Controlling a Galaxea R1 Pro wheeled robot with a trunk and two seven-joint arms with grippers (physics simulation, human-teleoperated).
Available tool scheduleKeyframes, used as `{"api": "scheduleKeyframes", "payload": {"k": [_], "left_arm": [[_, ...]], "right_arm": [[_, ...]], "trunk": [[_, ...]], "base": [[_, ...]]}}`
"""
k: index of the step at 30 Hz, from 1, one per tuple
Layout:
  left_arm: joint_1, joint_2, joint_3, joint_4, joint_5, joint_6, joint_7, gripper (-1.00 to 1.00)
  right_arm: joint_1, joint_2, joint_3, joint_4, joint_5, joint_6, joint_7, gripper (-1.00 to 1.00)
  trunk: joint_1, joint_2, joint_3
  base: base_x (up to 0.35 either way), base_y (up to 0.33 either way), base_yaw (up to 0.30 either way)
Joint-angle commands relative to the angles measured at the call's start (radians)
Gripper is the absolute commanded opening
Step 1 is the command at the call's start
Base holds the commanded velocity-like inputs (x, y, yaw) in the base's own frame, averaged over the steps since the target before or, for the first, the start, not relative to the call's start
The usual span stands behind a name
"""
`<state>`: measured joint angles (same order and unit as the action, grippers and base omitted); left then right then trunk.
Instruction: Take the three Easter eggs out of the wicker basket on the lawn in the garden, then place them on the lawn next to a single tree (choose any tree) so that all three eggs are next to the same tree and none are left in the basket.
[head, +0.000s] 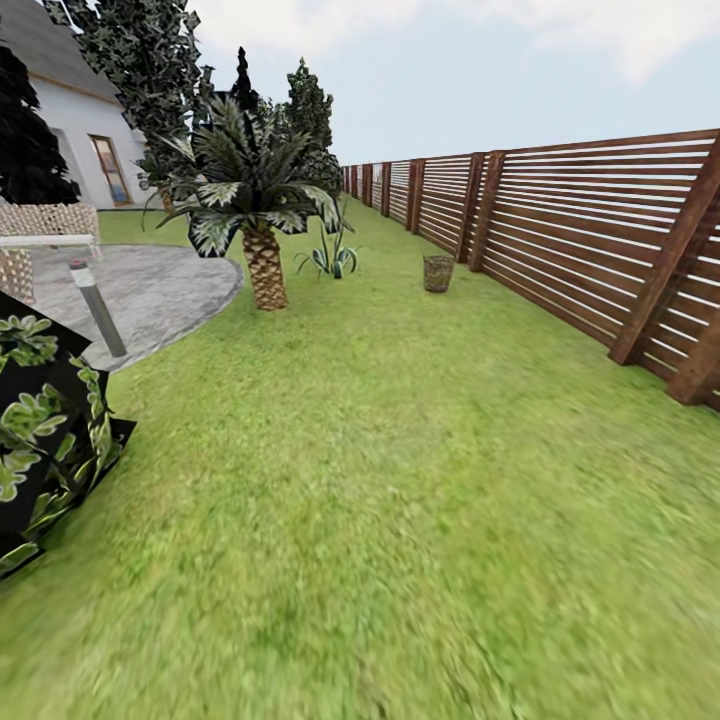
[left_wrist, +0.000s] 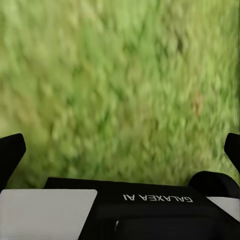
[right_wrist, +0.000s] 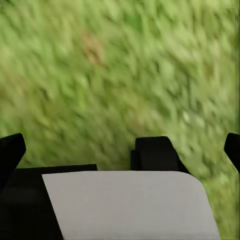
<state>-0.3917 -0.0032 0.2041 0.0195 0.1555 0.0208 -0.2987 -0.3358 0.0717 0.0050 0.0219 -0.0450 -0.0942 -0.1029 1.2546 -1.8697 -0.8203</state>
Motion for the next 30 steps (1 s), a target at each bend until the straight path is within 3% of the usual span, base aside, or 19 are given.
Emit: {"api": "scheduleKeyframes", "payload": {"k": [1,30], "left_arm": [[-0.001,0.0,0.001,0.002,0.01,0.002,-0.004,1.0],[0.0,0.003,0.001,0.003,0.012,0.002,-0.004,1.0]], "right_arm": [[-0.001,0.0,0.001,0.002,-0.004,-0.006,-0.002,1.0],[0.0,-0.001,0.0,0.001,-0.004,-0.006,-0.001,1.0]], "trunk": [[0.0,0.0,-0.001],[0.0,0.0,-0.001]], "base": [[0.313,-0.101,0.0],[0.313,-0.101,0.0]]}}
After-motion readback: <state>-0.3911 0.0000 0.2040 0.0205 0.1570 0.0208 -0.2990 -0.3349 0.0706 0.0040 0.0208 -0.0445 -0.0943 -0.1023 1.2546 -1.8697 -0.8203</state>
